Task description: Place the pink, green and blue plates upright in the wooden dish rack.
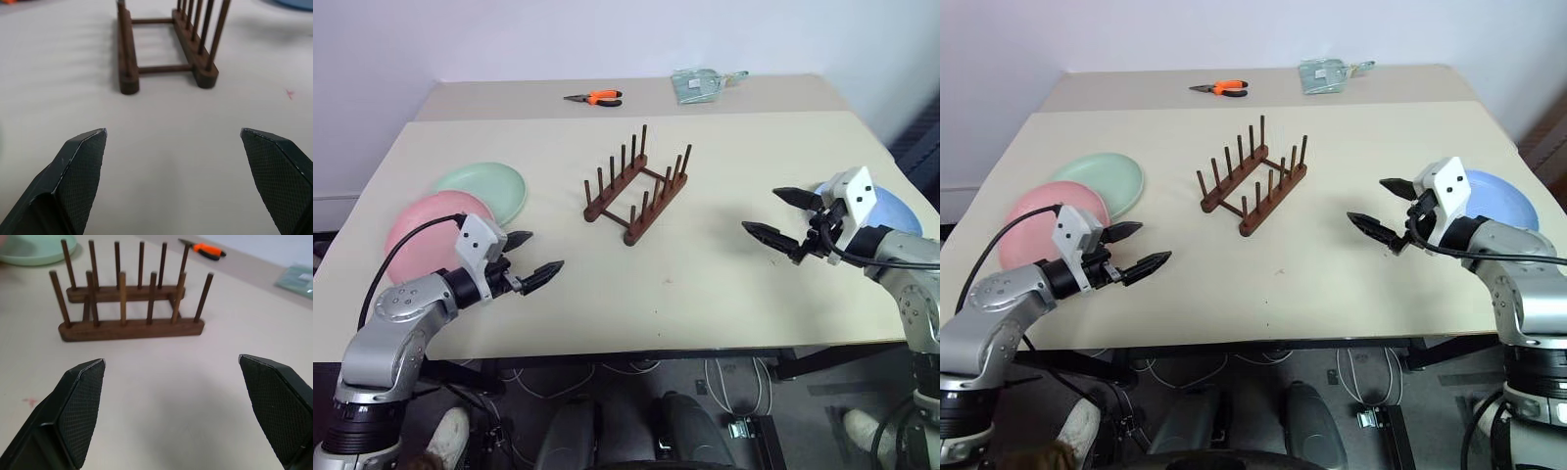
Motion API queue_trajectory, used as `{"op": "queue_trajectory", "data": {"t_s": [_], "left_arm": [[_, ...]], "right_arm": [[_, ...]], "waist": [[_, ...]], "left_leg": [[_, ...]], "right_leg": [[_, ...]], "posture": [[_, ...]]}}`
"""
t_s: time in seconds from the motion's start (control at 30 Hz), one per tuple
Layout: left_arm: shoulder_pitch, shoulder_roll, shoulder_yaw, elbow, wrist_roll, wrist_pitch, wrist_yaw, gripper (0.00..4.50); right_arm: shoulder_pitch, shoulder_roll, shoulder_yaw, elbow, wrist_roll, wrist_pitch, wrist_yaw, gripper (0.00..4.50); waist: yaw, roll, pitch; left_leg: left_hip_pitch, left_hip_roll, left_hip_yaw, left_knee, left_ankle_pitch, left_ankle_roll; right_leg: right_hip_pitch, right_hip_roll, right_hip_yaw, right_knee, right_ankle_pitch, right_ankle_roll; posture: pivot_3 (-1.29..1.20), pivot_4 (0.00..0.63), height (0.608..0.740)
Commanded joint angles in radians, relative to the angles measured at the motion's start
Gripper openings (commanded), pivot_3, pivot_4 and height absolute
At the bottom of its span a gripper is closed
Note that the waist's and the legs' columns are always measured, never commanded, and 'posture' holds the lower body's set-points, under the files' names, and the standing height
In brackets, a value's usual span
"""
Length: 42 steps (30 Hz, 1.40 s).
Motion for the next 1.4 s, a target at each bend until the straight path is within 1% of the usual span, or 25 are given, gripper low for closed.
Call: {"op": "queue_trajectory", "data": {"t_s": [0.03, 0.23, 0.53, 0.67, 0.7, 0.77, 0.83, 0.9, 0.97, 1.07, 1.13, 1.23, 1.33, 1.37, 1.4], "left_arm": [[0.002, -0.013, -0.012, -0.039, 0.017, -0.020, 0.022, 4.50], [0.037, -0.056, -0.050, -0.082, 0.051, -0.026, 0.068, 4.50], [0.029, -0.122, -0.154, -0.105, 0.121, -0.032, 0.133, 4.50], [0.001, -0.163, -0.210, -0.074, 0.175, -0.021, 0.190, 4.50], [-0.012, -0.188, -0.220, -0.053, 0.184, -0.001, 0.217, 4.50], [-0.044, -0.241, -0.282, -0.019, 0.235, 0.027, 0.274, 4.50], [-0.075, -0.275, -0.364, 0.014, 0.319, -0.002, 0.310, 4.50], [-0.118, -0.342, -0.400, 0.061, 0.343, -0.005, 0.351, 4.50], [-0.170, -0.408, -0.424, 0.133, 0.356, -0.024, 0.368, 4.50], [-0.264, -0.459, -0.470, 0.308, 0.427, -0.076, 0.385, 4.50], [-0.326, -0.499, -0.464, 0.416, 0.444, -0.087, 0.412, 4.50], [-0.402, -0.556, -0.428, 0.535, 0.432, -0.107, 0.430, 4.50], [-0.435, -0.590, -0.416, 0.598, 0.427, -0.144, 0.422, 4.50], [-0.435, -0.595, -0.412, 0.604, 0.424, -0.154, 0.414, 4.00], [-0.432, -0.599, -0.408, 0.607, 0.419, -0.163, 0.404, 3.71]], "right_arm": [[-0.038, 0.007, -0.001, -0.003, -0.012, -0.036, -0.007, 4.47], [-0.060, 0.019, 0.027, 0.008, -0.023, -0.046, -0.001, 4.47], [-0.005, 0.038, 0.057, -0.096, -0.006, -0.010, -0.008, 4.47], [0.018, 0.054, 0.063, -0.148, 0.007, 0.016, -0.023, 4.47], [0.025, 0.060, 0.067, -0.166, 0.010, 0.025, -0.029, 4.47], [0.047, 0.074, 0.073, -0.210, 0.025, 0.048, -0.041, 4.47], [0.069, 0.093, 0.084, -0.262, 0.040, 0.077, -0.062, 4.47], [0.092, 0.104, 0.095, -0.316, 0.059, 0.105, -0.079, 4.47], [0.103, 0.118, 0.107, -0.358, 0.075, 0.128, -0.096, 4.47], [0.112, 0.140, 0.139, -0.378, 0.065, 0.133, -0.120, 4.47], [0.119, 0.144, 0.153, -0.387, 0.055, 0.127, -0.125, 4.47], [0.128, 0.140, 0.144, -0.385, 0.053, 0.120, -0.135, 4.47], [0.147, 0.129, 0.134, -0.382, 0.045, 0.107, -0.133, 4.47], [0.151, 0.129, 0.134, -0.386, 0.045, 0.107, -0.134, 4.50], [0.155, 0.129, 0.134, -0.389, 0.045, 0.105, -0.136, 4.50]], "waist": [[-0.001, 0.000, 0.000], [0.000, 0.000, 0.000], [0.001, 0.000, 0.000], [0.001, 0.000, 0.000], [0.001, 0.000, 0.000], [0.005, 0.000, 0.000], [0.004, 0.000, 0.000], [0.006, -0.001, 0.000], [0.008, -0.001, 0.000], [0.009, -0.001, 0.000], [0.011, -0.001, 0.000], [0.017, -0.001, 0.000], [0.023, -0.001, 0.000], [0.024, -0.001, 0.000], [0.024, -0.001, 0.000]], "left_leg": [[0.000, 0.000, 0.000, 0.000, 0.000, 0.000], [0.000, 0.000, 0.000, 0.000, 0.000, 0.000], [0.000, 0.000, 0.000, 0.000, 0.000, 0.000], [0.000, 0.000, 0.000, 0.000, 0.000, 0.000], [0.000, 0.000, 0.000, 0.000, 0.000, 0.000], [0.000, 0.000, 0.000, 0.000, 0.000, 0.000], [0.000, 0.000, 0.000, 0.001, 0.000, 0.000], [-0.001, 0.000, 0.000, 0.001, 0.000, 0.000], [-0.001, 0.000, 0.000, 0.001, 0.000, 0.000], [-0.001, 0.000, 0.000, 0.002, 0.000, 0.000], [0.000, 0.000, 0.000, 0.002, 0.000, 0.000], [0.000, -0.001, 0.000, 0.002, 0.000, 0.000], [0.000, -0.001, 0.000, 0.002, 0.000, 0.000], [0.000, -0.001, 0.000, 0.002, 0.000, 0.000], [0.000, -0.001, 0.000, 0.002, 0.000, 0.000]], "right_leg": [[0.000, 0.000, 0.000, 0.000, 0.000, 0.000], [0.000, 0.000, 0.000, 0.000, 0.000, 0.000], [0.000, 0.000, 0.000, 0.000, 0.000, 0.000], [0.000, 0.000, 0.000, 0.000, 0.000, 0.000], [0.000, 0.000, 0.000, 0.000, 0.000, 0.000], [0.000, 0.000, 0.000, 0.000, 0.000, 0.000], [0.000, 0.000, 0.000, 0.000, 0.000, 0.000], [0.000, 0.000, 0.000, 0.000, 0.000, 0.001], [0.000, 0.001, 0.000, 0.000, 0.001, 0.001], [0.000, 0.002, 0.000, 0.000, 0.001, 0.002], [0.001, 0.002, 0.000, 0.000, 0.001, 0.002], [0.001, 0.002, 0.000, 0.000, 0.001, 0.002], [0.001, 0.003, 0.000, 0.000, 0.001, 0.002], [0.001, 0.003, 0.000, 0.000, 0.001, 0.002], [0.001, 0.002, 0.000, 0.000, 0.001, 0.002]], "posture": [[0.00, 0.150, 0.740], [0.00, 0.150, 0.740], [0.00, 0.150, 0.740], [0.00, 0.150, 0.740], [0.00, 0.150, 0.740], [0.00, 0.150, 0.740], [0.00, 0.150, 0.740], [0.00, 0.150, 0.740], [0.00, 0.150, 0.740], [0.00, 0.150, 0.740], [0.00, 0.150, 0.740], [0.00, 0.150, 0.740], [0.00, 0.150, 0.740], [0.00, 0.150, 0.740], [0.00, 0.150, 0.740]]}}
